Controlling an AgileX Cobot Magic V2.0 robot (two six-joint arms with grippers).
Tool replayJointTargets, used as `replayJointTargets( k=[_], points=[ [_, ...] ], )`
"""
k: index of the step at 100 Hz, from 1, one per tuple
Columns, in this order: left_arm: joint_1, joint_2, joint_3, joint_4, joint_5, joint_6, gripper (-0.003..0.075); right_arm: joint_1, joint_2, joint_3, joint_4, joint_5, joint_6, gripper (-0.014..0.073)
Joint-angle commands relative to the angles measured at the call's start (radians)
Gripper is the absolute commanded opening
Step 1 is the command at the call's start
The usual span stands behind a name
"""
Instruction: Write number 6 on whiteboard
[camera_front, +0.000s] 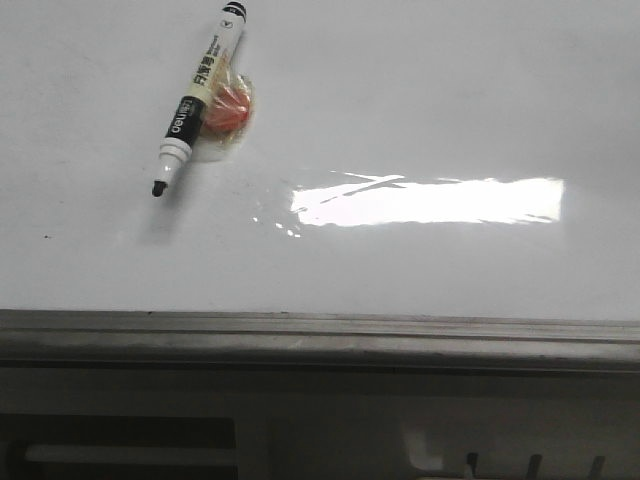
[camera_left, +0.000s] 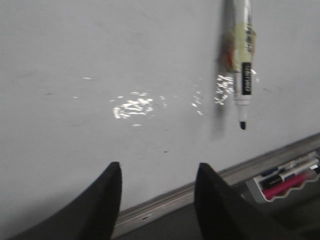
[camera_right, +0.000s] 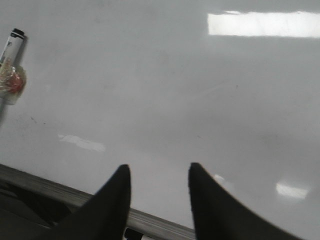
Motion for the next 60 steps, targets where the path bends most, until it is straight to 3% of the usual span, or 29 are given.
replayJointTargets(
  k=[1,30,60],
  points=[
    [-0.086,0.070,-0.044,-0.054,-0.120,0.008,0.0416,0.027,0.027,-0.035,0.005,-0.052,-0.017,0.0415],
    [-0.391,0.277,-0.054,-0.140,-0.499,0.008,0.0389,0.039,0.027,-0.035,0.000,-0.032,-0.017,0.0425],
    [-0.429,0.494,-0.133,-0.171,-0.575,0.008,0.0388,0.039,0.027,-0.035,0.000,-0.016,-0.017,0.0425]
  ],
)
